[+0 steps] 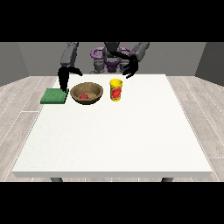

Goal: Pick the cup and pour the ball into the bowl, then pick the bowl and place it on the pad

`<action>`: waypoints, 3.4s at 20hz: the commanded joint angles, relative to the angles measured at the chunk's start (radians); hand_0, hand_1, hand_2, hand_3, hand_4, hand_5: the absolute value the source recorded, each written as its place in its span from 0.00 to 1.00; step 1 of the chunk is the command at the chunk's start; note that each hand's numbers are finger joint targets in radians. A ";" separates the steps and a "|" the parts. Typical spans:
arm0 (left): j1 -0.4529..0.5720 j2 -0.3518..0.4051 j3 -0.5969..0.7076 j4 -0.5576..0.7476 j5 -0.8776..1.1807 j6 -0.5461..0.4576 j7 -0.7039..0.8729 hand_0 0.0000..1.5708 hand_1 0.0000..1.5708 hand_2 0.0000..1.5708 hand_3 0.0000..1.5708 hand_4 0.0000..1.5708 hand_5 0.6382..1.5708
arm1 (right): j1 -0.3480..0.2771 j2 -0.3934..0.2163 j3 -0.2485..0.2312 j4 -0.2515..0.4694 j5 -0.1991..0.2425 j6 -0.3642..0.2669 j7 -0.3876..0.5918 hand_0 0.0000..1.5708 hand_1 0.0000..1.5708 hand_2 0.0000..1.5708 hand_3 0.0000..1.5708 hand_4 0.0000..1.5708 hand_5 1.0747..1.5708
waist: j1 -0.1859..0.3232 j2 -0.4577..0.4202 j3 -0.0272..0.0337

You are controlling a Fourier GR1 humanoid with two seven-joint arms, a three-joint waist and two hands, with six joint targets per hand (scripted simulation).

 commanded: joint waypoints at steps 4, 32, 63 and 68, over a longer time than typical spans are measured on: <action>0.048 0.050 0.092 0.017 0.101 -0.156 -0.086 0.00 0.00 0.00 0.00 0.00 0.11 | 0.048 0.050 0.032 -0.009 0.011 -0.067 0.018 0.00 0.00 0.00 0.00 0.00 1.00 | 0.018 -0.029 0.0026; 0.145 0.087 0.174 0.016 0.134 -0.274 -0.218 0.00 0.00 0.00 0.00 0.00 0.09 | -0.007 -0.044 -0.053 0.191 -0.050 -0.188 0.101 1.00 1.00 1.00 0.45 0.58 0.95 | 0.060 -0.008 0.0023; 0.029 -0.001 0.110 -0.217 -0.046 -0.088 -0.277 0.00 0.00 0.00 0.00 0.00 0.07 | -0.088 -0.537 -0.294 0.406 -0.243 0.281 0.017 1.00 1.00 1.00 0.00 0.54 1.00 | 0.058 0.428 0.0058; 0.069 0.018 0.102 -0.357 -0.063 -0.091 -0.189 0.00 0.00 0.00 0.00 0.00 0.06 | -0.127 -0.574 -0.293 0.440 -0.237 0.316 -0.003 1.00 1.00 1.00 0.00 0.50 0.99 | 0.039 0.448 0.0056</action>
